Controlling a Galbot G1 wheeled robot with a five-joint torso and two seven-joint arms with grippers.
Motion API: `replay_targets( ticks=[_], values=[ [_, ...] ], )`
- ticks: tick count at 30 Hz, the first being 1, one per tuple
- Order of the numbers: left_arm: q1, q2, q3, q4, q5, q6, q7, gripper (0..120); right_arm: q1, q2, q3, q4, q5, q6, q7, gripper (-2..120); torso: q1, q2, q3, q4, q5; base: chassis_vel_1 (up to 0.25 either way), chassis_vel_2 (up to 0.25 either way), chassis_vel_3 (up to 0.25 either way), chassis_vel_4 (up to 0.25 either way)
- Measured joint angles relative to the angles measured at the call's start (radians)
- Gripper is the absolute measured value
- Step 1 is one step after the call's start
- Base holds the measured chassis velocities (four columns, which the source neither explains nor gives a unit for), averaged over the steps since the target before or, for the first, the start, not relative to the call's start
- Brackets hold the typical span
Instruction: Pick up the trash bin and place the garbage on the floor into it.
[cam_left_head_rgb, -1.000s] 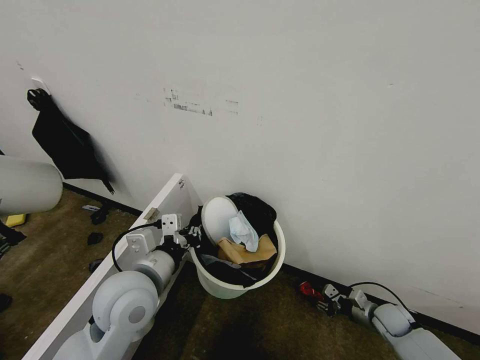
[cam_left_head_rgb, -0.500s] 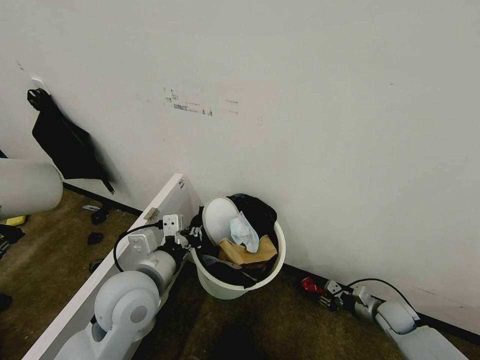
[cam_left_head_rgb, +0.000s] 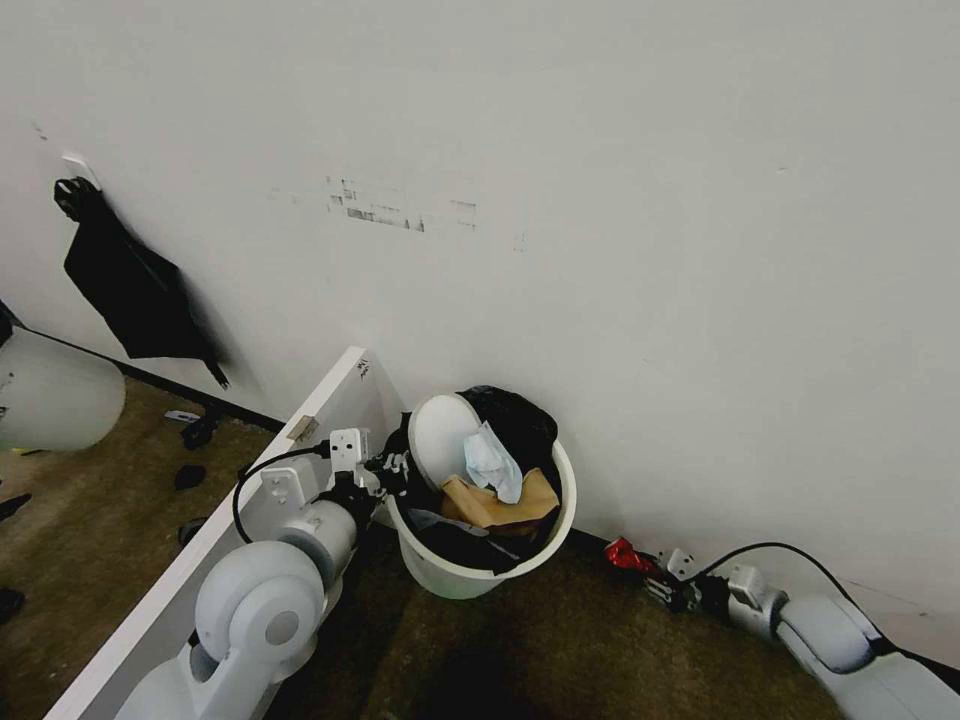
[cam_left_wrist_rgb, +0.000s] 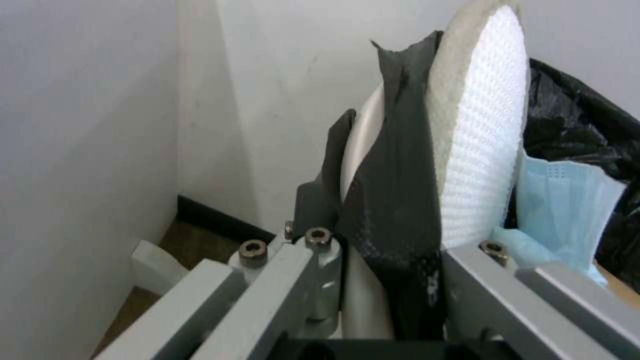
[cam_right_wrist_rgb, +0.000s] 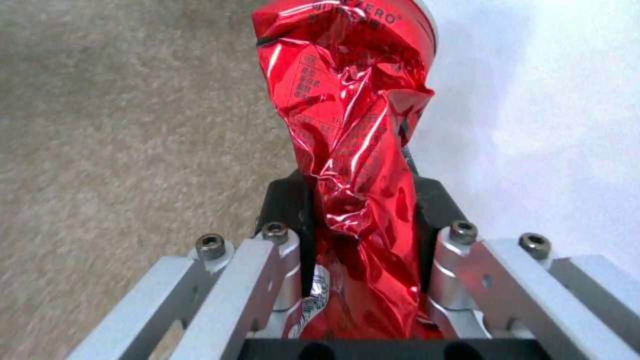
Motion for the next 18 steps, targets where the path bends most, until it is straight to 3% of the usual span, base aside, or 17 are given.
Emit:
replay_targets(
  ticks=[18],
  values=[
    [-0.012, 0.004, 0.003, 0.001, -0.011, 0.005, -0.006, 4, -0.153, -0.148, 0.138, 0.259, 0.171, 0.011, -0.04, 23, 0.0, 0.0, 0.0, 0.0002, -0.0001, 0.0, 0.0, 0.0, 0.0]
  ],
)
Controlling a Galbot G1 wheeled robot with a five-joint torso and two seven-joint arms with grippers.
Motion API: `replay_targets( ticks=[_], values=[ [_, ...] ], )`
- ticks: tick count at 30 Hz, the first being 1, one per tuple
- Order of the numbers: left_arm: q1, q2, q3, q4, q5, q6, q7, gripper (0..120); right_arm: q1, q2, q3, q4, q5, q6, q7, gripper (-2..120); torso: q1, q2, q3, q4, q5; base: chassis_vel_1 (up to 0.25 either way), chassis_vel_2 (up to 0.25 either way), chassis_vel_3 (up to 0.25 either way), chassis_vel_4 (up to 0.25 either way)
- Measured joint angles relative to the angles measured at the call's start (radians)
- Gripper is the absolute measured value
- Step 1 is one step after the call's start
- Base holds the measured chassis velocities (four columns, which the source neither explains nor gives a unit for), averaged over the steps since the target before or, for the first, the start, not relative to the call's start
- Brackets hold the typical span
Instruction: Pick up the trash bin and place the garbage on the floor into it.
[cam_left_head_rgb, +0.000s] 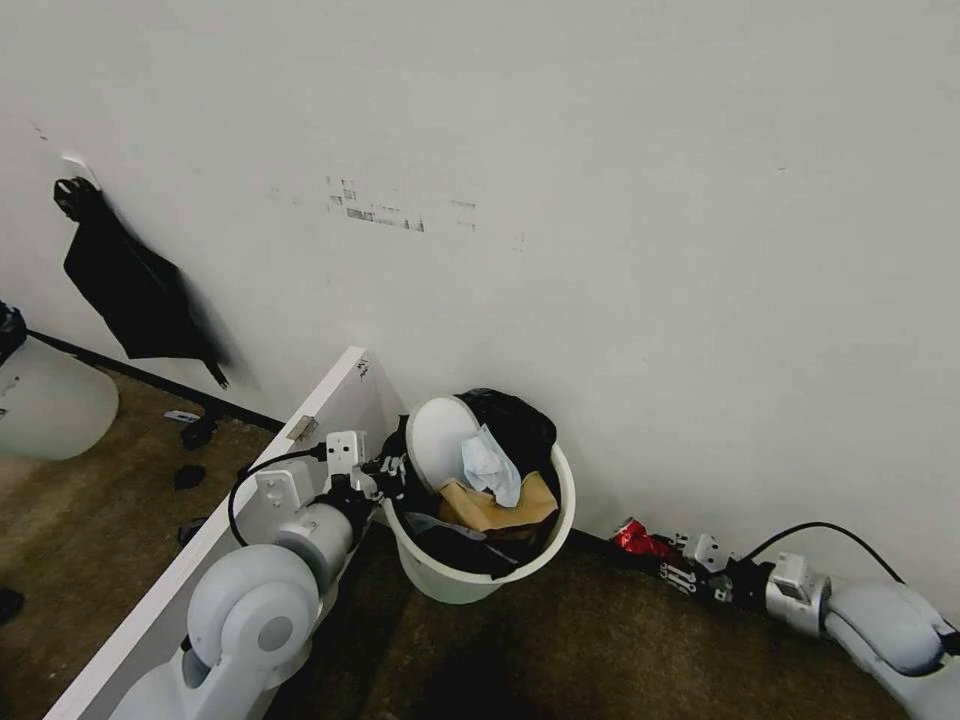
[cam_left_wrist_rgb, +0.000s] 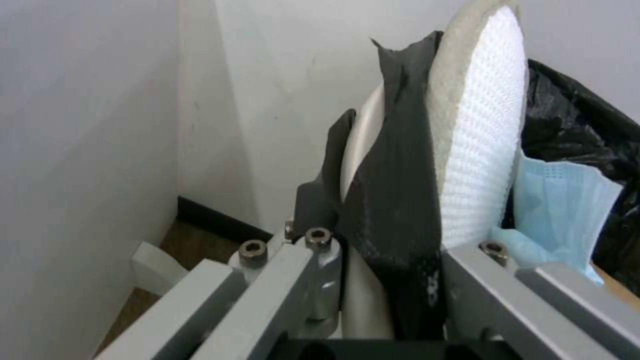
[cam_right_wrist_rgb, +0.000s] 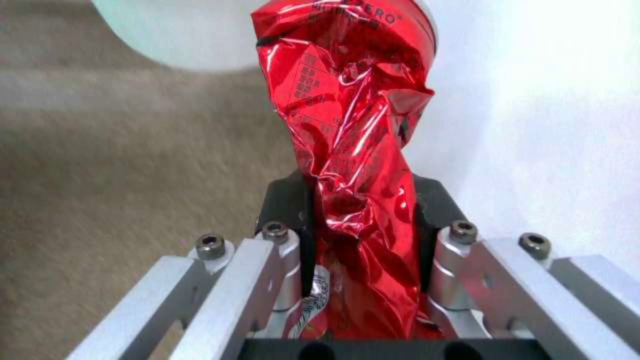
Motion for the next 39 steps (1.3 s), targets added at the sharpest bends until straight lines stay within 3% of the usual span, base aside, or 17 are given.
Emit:
replay_targets(
  ticks=[18, 39],
  values=[
    [-0.04, -0.007, 0.01, 0.044, -0.019, 0.001, -0.008, 4, -0.058, -0.061, 0.06, 0.174, 0.186, 0.046, -0.139, 23, 0.0, 0.0, 0.0, 0.0, 0.0, 0.0, 0.0, 0.0, 0.0],
    [-0.042, -0.002, -0.009, 0.05, -0.027, 0.0, -0.007, 4, 0.015, -0.051, 0.132, 0.35, 0.334, 0.038, -0.135, 23, 0.0, 0.0, 0.0, 0.0, 0.0, 0.0, 0.0, 0.0, 0.0]
  ],
)
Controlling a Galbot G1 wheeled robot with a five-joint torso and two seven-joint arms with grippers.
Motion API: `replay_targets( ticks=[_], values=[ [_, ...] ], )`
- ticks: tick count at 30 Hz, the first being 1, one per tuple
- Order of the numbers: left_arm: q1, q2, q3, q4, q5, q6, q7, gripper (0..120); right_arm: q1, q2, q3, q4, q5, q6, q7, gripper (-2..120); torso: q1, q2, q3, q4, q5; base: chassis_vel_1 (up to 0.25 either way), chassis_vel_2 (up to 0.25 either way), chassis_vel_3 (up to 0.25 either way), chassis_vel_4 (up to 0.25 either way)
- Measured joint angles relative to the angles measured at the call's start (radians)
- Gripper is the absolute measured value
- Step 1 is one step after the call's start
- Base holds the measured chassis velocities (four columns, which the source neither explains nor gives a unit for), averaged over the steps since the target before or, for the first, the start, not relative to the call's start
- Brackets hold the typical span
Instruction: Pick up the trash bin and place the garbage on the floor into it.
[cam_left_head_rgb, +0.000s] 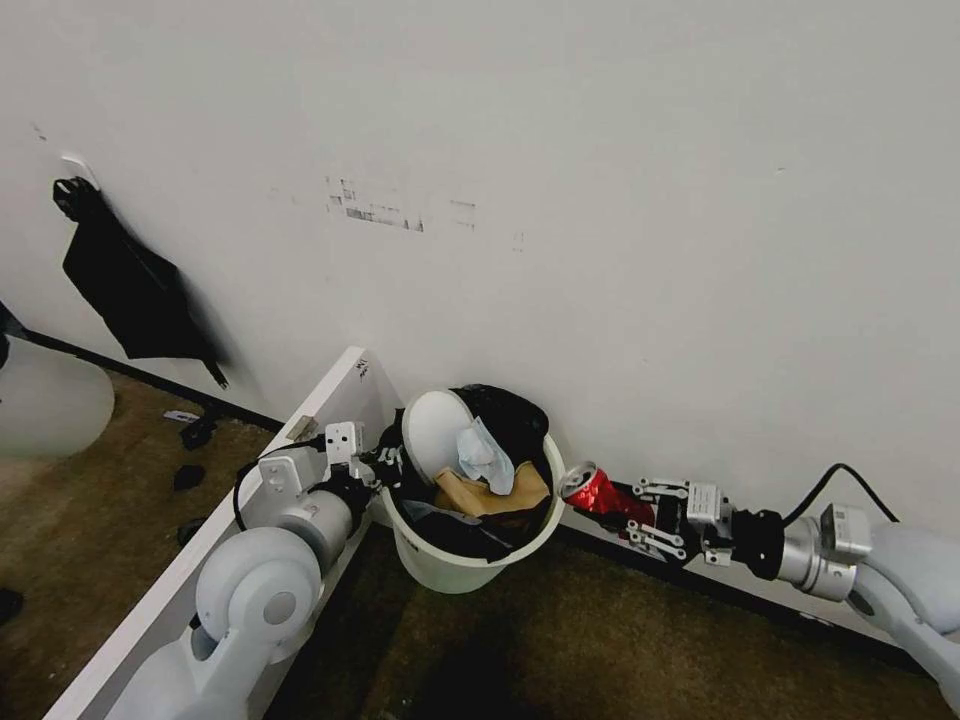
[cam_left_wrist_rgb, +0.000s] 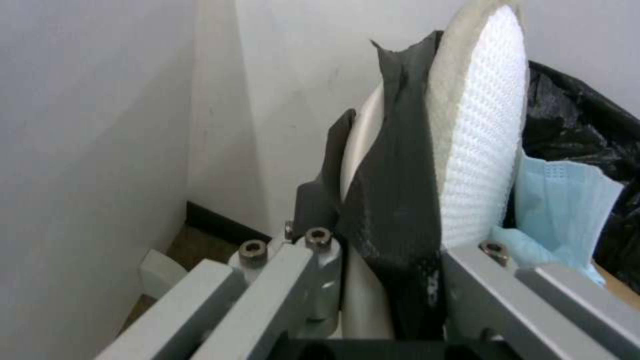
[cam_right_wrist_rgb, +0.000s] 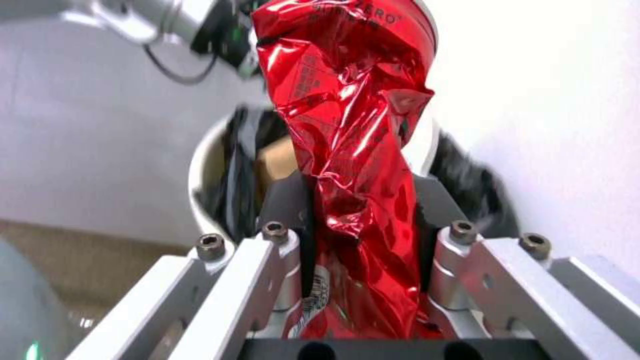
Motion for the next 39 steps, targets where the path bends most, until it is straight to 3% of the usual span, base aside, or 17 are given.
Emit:
replay_targets(
  ticks=[19, 39],
  values=[
    [0.005, -0.007, 0.016, -0.001, 0.006, -0.001, 0.0, 4, 0.078, -0.018, 0.022, 0.139, 0.126, -0.048, 0.048, 23, 0.0, 0.0, 0.0, 0.0, 0.0, 0.0, 0.0, 0.0, 0.0],
    [0.002, -0.009, 0.066, 0.002, 0.025, -0.001, 0.005, 4, 0.171, -0.08, -0.039, 0.116, 0.204, -0.077, 0.064, 23, 0.0, 0.0, 0.0, 0.0, 0.0002, 0.0, 0.0, 0.0, 0.0]
  ],
)
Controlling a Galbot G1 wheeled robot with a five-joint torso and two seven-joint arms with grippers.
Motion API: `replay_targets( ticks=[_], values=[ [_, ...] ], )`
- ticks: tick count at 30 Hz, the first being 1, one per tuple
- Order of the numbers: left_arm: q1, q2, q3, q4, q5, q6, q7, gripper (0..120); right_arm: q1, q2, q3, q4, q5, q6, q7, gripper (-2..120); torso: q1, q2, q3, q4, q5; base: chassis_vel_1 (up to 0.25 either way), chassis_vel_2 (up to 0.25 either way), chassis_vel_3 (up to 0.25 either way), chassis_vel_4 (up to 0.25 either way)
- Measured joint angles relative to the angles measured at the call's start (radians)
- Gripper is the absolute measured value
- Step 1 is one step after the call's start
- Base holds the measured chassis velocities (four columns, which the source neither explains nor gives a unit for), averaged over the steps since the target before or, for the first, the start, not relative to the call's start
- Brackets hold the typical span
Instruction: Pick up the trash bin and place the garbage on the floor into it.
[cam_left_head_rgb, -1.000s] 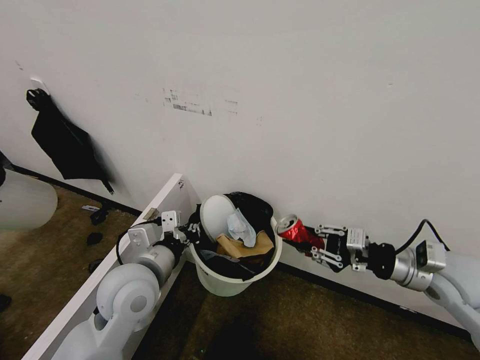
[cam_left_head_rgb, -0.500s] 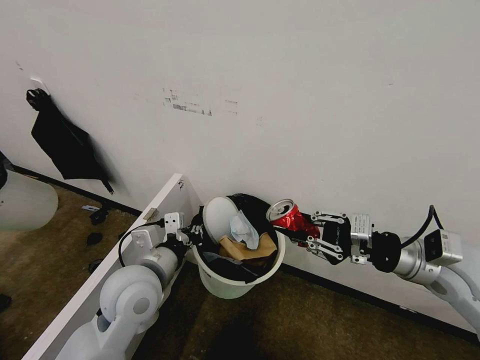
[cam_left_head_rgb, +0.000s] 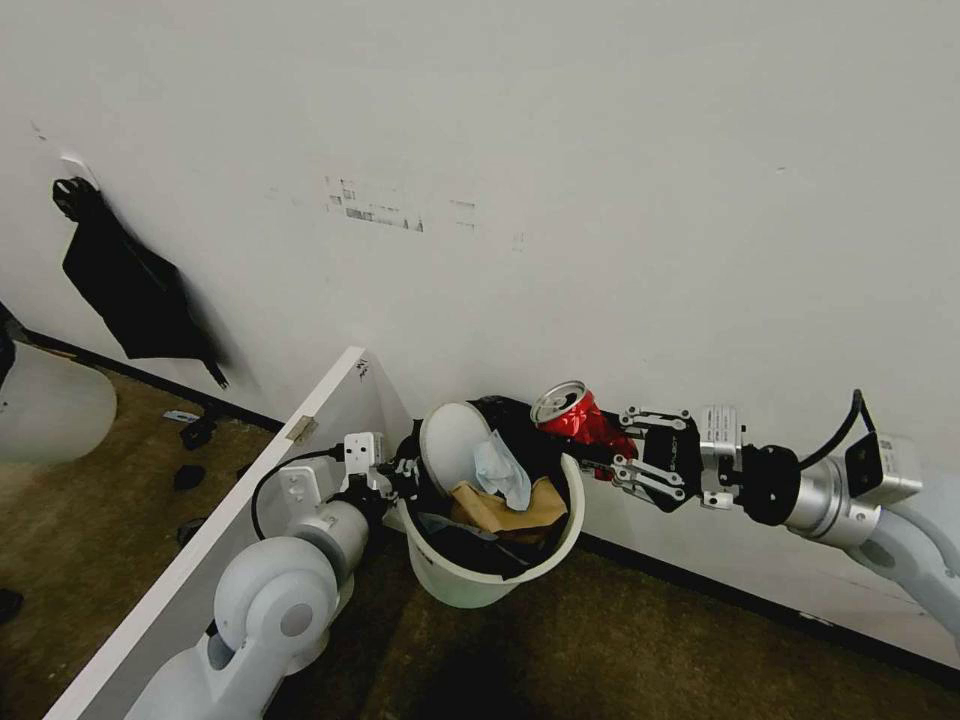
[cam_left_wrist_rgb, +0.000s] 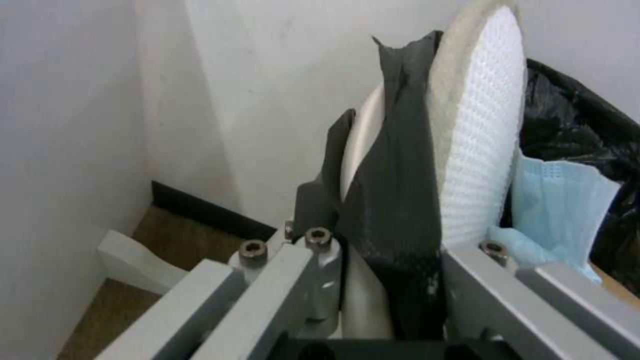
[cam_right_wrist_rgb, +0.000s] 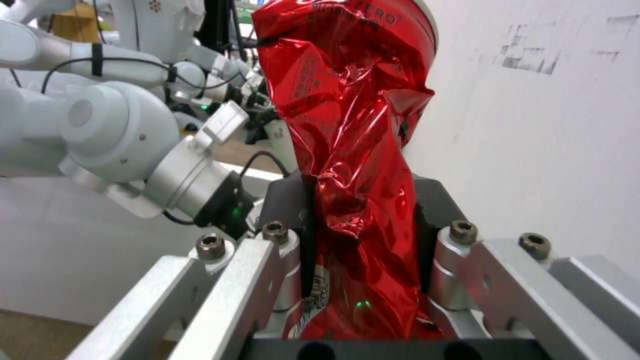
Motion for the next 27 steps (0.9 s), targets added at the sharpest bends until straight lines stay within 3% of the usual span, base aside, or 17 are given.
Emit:
replay_targets(
  ticks=[12, 20, 27],
  values=[
    [-0.012, 0.001, 0.052, 0.009, 0.014, -0.007, 0.027, 4, 0.067, -0.061, -0.045, -0.005, 0.048, -0.021, -0.01, 23, 0.0, 0.0, 0.0, 0.0001, -0.0002, 0.0, 0.0, 0.0, 0.0],
    [-0.089, -0.003, 0.11, 0.052, 0.003, -0.012, 0.047, 4, 0.039, -0.084, -0.034, -0.001, 0.05, -0.02, -0.019, 23, 0.0, 0.0, 0.0, 0.0, -0.0002, 0.0, 0.0, 0.0, 0.0],
    [-0.112, -0.006, 0.129, 0.076, -0.005, -0.015, 0.053, 4, 0.034, -0.087, -0.024, -0.001, 0.054, -0.019, -0.021, 23, 0.0, 0.0, 0.0, 0.0001, -0.0001, 0.0, 0.0, 0.0, 0.0]
  ],
)
